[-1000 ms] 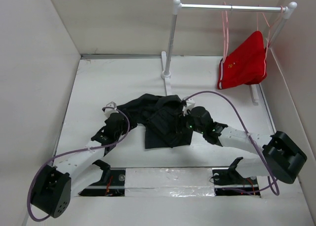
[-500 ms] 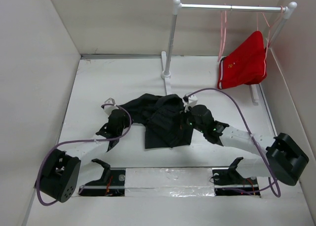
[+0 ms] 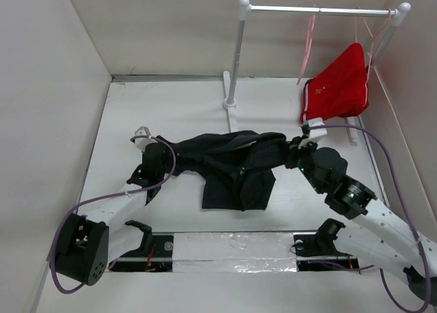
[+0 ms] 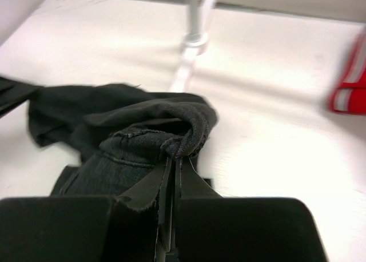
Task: Place the trousers on the hanger
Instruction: Flatten out the trousers at the center of the board.
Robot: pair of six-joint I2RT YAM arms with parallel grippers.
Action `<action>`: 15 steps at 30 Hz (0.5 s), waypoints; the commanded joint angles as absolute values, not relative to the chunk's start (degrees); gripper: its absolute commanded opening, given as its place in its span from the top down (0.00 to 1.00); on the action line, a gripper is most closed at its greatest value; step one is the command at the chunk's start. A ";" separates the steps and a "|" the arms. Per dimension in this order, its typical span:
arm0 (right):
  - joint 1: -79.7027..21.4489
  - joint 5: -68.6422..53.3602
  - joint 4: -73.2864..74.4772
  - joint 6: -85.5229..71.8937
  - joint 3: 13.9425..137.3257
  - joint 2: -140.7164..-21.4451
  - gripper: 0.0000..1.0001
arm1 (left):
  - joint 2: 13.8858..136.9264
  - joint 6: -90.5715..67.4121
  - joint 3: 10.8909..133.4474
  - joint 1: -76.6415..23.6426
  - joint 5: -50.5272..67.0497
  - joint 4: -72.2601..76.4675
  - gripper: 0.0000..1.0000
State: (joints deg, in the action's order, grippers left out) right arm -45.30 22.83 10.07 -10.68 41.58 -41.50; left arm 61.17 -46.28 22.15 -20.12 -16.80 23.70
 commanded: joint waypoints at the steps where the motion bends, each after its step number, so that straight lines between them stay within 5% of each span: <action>1: -42.81 34.53 20.02 -7.73 45.44 -38.06 1.00 | 60.74 -43.86 20.84 -20.04 -15.12 20.57 0.60; 2: -41.85 35.15 20.91 -8.08 45.53 -37.53 1.00 | 60.12 -43.42 20.13 -20.04 -15.20 20.13 0.41; 6: -36.40 32.71 19.52 -8.88 44.39 -36.91 1.00 | 57.40 -41.93 17.76 -20.04 -10.47 18.19 0.19; 15: -34.01 23.48 13.62 -7.47 45.26 -40.08 1.00 | 74.05 -43.06 21.43 -20.04 -5.74 29.51 0.17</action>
